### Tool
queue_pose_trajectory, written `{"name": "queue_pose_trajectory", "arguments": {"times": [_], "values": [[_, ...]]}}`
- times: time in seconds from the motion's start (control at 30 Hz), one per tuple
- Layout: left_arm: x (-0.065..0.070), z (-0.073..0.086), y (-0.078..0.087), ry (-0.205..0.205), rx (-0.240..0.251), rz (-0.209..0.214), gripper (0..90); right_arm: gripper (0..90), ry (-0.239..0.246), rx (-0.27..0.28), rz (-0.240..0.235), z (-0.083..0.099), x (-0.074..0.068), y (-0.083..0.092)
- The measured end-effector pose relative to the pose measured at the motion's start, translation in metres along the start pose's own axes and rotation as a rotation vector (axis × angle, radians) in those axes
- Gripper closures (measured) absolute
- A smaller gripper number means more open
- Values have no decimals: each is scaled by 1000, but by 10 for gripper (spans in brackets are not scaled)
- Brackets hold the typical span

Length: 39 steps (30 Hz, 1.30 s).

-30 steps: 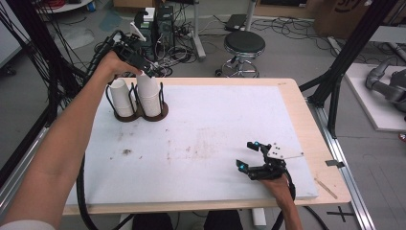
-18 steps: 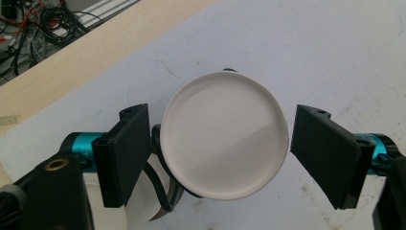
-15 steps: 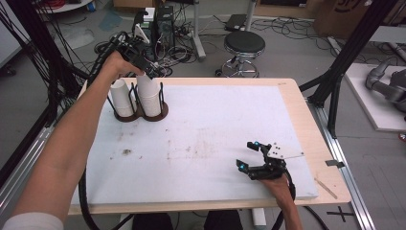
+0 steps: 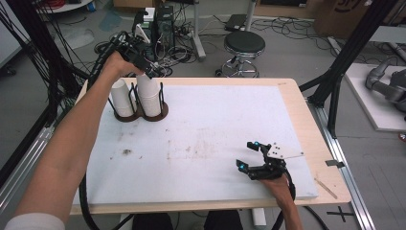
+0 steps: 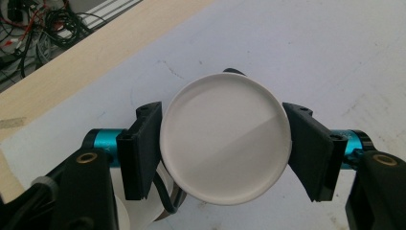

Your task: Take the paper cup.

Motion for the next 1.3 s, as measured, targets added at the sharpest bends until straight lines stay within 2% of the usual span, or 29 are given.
{"name": "queue_pose_trajectory", "arguments": {"times": [0.3, 0.5, 0.8, 1.3], "values": [[0, 0, 1, 5, 3, -1, 342, 149, -2, 0, 0, 0, 0, 0], [-1, -3, 5, 7, 22, 2, 347, 149, -6, -2, -5, 0, 0, 0], [-5, -11, 26, 21, 76, 0, 348, 149, -4, -3, -4, 0, 0, 0], [-12, -21, 63, 15, 166, -11, 351, 149, -6, -5, -4, 0, 0, 0]]}}
Point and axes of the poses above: each handheld gripper's, and its own axes: y roughly backward along the jaws, z roughly out of its underside, x roughly to its right, the point moved 6 cm from there along -y, roughly forward along the jaws, and after that the axes turned 12 degrees about -z, right-handed, at the moved point
